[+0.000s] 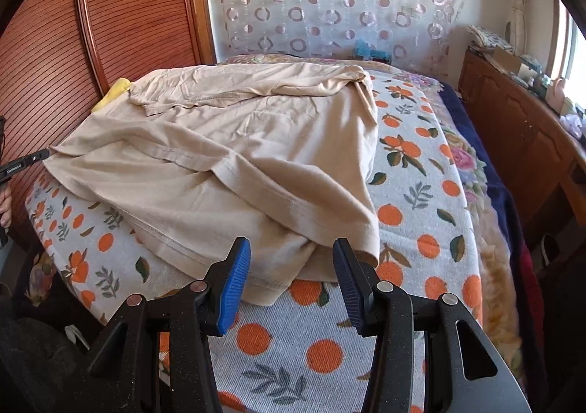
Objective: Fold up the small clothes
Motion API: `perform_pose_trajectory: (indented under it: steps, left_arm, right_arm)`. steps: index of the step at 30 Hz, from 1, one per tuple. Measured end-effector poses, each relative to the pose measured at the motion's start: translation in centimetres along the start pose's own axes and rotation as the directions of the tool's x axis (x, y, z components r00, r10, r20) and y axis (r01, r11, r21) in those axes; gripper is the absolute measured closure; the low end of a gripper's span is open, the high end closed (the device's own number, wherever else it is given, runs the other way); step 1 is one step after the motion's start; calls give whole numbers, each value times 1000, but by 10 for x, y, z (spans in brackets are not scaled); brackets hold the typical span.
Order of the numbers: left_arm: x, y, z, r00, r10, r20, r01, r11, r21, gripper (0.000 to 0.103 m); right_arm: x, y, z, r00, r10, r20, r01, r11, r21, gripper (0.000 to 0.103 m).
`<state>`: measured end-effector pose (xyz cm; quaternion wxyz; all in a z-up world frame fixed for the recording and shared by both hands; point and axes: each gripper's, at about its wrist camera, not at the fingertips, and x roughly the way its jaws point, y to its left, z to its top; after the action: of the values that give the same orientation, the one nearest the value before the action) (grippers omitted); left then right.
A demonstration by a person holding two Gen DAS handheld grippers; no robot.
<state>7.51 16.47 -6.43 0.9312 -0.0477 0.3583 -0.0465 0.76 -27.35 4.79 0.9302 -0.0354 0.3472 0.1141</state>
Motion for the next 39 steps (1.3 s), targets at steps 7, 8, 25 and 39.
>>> perform_pose_trajectory:
  steps: [7, 8, 25, 39]
  left_arm:
    - [1, 4, -4, 1000, 5, 14, -5, 1000, -19, 100]
    - [1, 6, -5, 1000, 6, 15, -5, 1000, -24, 100]
    - [-29, 38, -25, 997, 52, 55, -46, 993, -110, 102]
    - [-6, -63, 16, 990, -131, 61, 118, 977, 180, 55]
  right_arm:
    - [11, -8, 0, 988, -154, -20, 153, 988, -36, 54]
    - [13, -11, -2, 989, -149, -28, 148, 989, -20, 61]
    - [-26, -30, -24, 999, -26, 23, 25, 998, 58, 101]
    - [-31, 5, 4, 995, 25, 100, -21, 999, -44, 64]
